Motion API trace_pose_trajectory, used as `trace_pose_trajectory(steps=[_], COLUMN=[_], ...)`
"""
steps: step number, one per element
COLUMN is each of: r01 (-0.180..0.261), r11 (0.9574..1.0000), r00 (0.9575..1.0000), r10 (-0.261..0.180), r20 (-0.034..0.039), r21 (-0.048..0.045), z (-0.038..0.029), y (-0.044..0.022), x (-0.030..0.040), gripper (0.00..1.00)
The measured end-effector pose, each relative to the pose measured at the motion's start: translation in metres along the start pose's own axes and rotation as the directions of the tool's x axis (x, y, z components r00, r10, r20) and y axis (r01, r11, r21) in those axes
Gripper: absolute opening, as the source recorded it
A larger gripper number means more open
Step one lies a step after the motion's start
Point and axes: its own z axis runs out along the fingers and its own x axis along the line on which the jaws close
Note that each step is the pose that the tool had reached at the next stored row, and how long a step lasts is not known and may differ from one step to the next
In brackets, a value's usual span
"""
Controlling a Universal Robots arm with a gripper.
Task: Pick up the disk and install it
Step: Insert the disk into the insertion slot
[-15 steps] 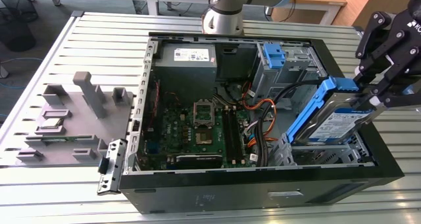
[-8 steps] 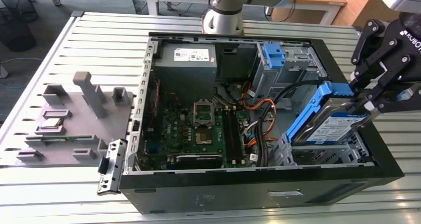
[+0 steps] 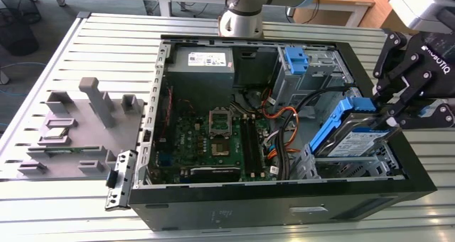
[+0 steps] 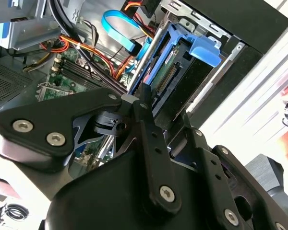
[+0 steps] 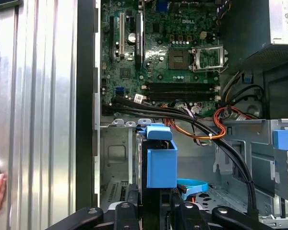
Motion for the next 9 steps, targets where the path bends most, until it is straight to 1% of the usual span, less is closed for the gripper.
trace_pose_trajectory(steps=[9], r01=[0.006], r11=[1.0000], r00=[1.0000], r10=[-0.006], r20=[-0.0003], r21=[-0.0004], z=[0.0162], y=[-0.0009], x=[0.0016], gripper=[0.35])
